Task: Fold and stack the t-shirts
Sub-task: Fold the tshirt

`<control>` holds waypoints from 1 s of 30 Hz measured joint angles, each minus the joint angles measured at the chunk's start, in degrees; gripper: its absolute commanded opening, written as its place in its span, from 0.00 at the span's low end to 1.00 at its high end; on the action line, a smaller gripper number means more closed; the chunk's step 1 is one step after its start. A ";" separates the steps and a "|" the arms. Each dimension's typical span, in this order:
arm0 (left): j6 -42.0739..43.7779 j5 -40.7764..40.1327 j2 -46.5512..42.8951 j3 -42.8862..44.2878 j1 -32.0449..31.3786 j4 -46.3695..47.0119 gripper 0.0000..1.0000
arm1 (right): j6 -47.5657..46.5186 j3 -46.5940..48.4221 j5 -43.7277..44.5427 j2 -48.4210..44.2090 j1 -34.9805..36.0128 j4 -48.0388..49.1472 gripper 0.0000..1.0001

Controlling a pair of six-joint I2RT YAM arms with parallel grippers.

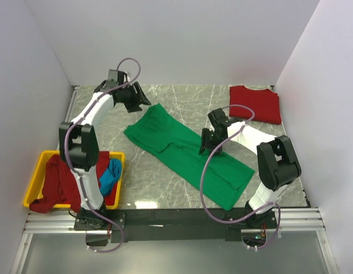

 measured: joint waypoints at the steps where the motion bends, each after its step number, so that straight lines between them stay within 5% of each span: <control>1: -0.31 -0.02 -2.29 -3.17 -0.33 0.76 0.62 | -0.42 -0.61 0.04 -0.28 -0.02 0.28 0.57; 8: -2.84 0.42 -5.16 -19.85 -1.81 2.69 0.62 | -2.19 -5.73 0.17 -0.63 -0.02 1.42 0.57; 14: -3.63 0.31 -1.57 -21.92 -2.56 2.95 0.62 | -2.40 -6.16 -0.28 -0.72 -0.09 2.01 0.57; 30: -0.98 -1.29 12.61 -1.77 -2.86 -1.31 0.63 | -0.35 -6.93 -5.40 -0.20 2.01 5.07 0.57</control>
